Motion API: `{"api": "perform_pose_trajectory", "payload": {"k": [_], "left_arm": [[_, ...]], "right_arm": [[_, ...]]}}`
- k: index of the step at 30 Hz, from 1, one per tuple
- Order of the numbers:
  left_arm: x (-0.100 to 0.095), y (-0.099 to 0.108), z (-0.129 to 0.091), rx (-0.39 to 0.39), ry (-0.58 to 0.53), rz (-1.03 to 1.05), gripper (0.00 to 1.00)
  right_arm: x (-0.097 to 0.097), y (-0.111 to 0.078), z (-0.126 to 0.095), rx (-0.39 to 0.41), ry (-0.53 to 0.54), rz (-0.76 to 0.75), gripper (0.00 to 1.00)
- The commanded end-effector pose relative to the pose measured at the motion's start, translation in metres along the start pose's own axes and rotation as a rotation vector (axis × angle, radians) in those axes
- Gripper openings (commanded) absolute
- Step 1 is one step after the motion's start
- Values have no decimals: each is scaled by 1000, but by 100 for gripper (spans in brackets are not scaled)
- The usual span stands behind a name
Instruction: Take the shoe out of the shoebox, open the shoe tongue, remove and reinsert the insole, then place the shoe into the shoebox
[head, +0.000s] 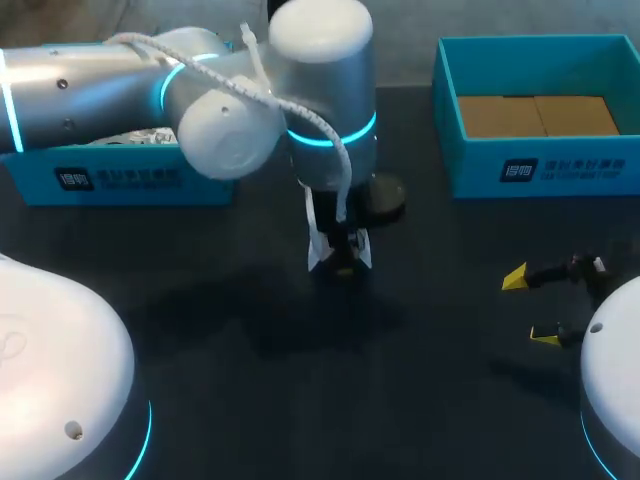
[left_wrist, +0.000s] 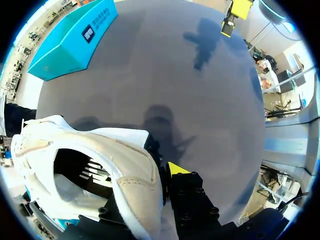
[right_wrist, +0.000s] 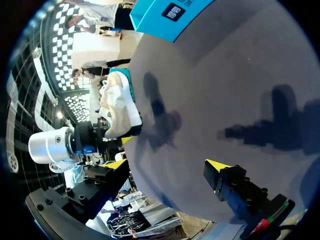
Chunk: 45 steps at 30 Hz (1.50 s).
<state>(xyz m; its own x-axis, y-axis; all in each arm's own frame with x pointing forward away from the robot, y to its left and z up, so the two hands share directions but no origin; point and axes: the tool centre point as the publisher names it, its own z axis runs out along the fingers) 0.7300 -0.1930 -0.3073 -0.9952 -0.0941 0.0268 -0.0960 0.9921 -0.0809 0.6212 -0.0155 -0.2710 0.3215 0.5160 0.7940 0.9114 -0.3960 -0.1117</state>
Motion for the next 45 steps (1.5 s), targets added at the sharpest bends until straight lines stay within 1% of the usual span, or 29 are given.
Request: {"api": "perform_pose_trajectory", "payload": {"k": [1,5,7,16,22,27,32,36,45], "left_arm": [[-9,9,-25,-12,6,10,0],[-21,12,-40,-1,34,18,0],[-27,13,-51,-5,40,25,0],[-38,14,-106,2,74,71,0],[-45,15,-131,-6,78,80,0],[-51,18,-152,-11,111,101,0],[-61,32,-163,-13,124,105,0],[-72,48,-173,-17,133,85,0],[-88,84,-200,-63,124,71,0]], "right_arm": [[0,-2,-1,-4,0,-1,100],[0,-2,-1,-4,0,-1,100],[0,-2,-1,-4,0,-1,100],[0,-2,-1,-4,0,-1,100],[0,-2,-1,-4,0,-1,100],[0,-2,-1,-4,0,-1,100],[0,-2,-1,-4,0,-1,100],[0,-2,-1,-4,0,-1,100],[0,-2,-1,-4,0,-1,100]]}}
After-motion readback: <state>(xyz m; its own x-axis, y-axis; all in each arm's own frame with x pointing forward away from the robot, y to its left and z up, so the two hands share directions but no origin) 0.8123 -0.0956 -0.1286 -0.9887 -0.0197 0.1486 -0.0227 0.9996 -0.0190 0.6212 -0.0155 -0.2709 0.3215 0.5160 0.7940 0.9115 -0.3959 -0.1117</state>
